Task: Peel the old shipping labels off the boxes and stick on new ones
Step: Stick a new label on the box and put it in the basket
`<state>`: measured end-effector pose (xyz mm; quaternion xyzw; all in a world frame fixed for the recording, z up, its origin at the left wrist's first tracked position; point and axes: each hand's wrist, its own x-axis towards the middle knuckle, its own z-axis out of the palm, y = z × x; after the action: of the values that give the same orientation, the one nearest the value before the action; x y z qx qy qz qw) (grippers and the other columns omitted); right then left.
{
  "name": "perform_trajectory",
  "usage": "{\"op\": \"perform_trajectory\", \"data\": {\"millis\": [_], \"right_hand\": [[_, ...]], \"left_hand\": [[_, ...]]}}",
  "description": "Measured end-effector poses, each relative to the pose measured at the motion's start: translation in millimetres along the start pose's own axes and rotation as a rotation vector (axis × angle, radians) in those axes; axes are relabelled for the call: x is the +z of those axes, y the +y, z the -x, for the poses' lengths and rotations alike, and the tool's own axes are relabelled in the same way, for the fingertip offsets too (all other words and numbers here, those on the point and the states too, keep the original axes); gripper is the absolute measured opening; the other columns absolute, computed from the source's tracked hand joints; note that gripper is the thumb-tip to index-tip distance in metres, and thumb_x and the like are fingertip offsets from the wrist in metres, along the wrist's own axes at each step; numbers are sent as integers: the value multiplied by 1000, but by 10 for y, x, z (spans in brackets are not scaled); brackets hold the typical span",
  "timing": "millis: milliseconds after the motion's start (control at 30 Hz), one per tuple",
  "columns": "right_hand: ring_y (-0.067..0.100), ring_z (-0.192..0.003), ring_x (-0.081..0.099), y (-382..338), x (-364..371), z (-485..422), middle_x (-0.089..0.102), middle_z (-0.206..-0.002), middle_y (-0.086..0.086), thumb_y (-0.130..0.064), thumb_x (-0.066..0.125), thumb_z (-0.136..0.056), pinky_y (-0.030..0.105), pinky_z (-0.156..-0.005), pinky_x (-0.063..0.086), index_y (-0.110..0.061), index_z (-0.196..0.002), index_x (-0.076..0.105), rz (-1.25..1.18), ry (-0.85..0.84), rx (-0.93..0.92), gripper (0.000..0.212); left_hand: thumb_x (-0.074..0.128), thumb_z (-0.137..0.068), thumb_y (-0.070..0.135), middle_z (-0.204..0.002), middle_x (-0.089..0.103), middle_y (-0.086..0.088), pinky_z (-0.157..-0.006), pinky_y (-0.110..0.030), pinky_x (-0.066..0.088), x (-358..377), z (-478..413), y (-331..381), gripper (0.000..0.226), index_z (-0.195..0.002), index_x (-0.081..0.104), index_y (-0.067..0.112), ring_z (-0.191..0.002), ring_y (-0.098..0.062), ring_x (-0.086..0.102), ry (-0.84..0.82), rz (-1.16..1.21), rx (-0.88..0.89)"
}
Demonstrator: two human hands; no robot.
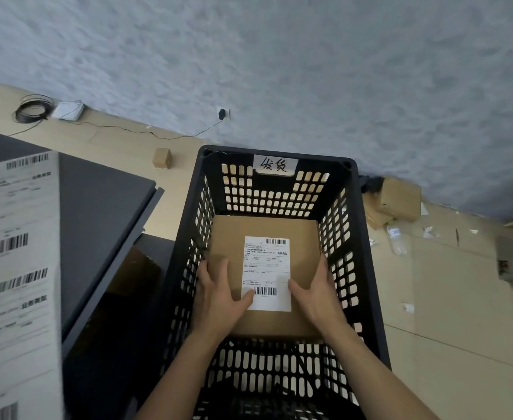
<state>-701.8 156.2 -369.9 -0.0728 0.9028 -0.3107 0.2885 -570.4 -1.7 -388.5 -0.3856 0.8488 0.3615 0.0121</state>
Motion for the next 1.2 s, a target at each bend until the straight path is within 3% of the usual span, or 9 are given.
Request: {"op": "perform_trajectory", "data": {"millis": [167,333,500,667,767,867,1100,1200], "right_hand": [[29,-144,31,34,4,-5,20,-161,10,-48,64,-89,48,-115,33,-25,-156,-11,14,-22,16,104],[30,-144,30,17,-3,53,19,-161,13,-54,56,-93,46,-114,34,-23,-156,-13,75,-29,1,99],[31,-142,31,-79,-130,201,24,-158,14,-61,46,-94,46,-112,36,-22,-157,7,222,32,-117,84],[23,-136,39,-271,-339,426,36,-151,5,-64,35,-95,40,-108,41,-23,-148,35,439,169,-310,66],[15,-132,44,-358,-467,658,42,-146,-5,-69,26,-92,35,-106,43,-26,-142,43,484,179,-437,68],[11,-124,48,-510,-634,829,47,-139,-9,-66,32,-94,30,-102,45,-27,-139,47,488,192,-553,61],[18,-120,54,-1119,-958,1045,54,-136,1,-54,44,-98,33,-96,46,-21,-141,48,452,192,-895,54],[23,-127,50,-1364,-1011,1268,51,-141,5,-53,44,-99,37,-100,43,-20,-143,47,424,156,-1050,55]], "left_hand": [[66,-77,61,-152,5,-3,-101,-48,46,-7,-4,-10,85,-142,21,30,-129,-35,40,-27,-68,-8],[54,-87,62,-158,2,-16,-116,-51,27,-1,27,10,79,-147,17,27,-143,-37,17,-38,-224,-32],[47,-92,58,-158,13,-13,-111,-52,34,-165,72,80,52,-133,39,26,-141,-35,20,-16,-221,26],[37,-99,53,-142,45,-1,-103,-33,39,-499,255,362,48,-130,53,20,-132,-20,38,39,-239,191],[31,-100,55,-137,47,8,-100,-24,37,-796,567,591,48,-134,50,26,-129,-9,39,88,-238,279],[29,-100,55,-137,46,13,-98,-20,37,-1039,838,768,47,-136,47,30,-128,-4,37,165,-251,315],[35,-101,51,-128,56,6,-88,-31,47,-1384,1349,1157,45,-132,53,23,-122,-13,47,426,-320,216],[42,-100,48,-121,60,4,-83,-37,52,-1474,1683,1231,41,-127,58,21,-118,-18,51,569,-301,155]]}}
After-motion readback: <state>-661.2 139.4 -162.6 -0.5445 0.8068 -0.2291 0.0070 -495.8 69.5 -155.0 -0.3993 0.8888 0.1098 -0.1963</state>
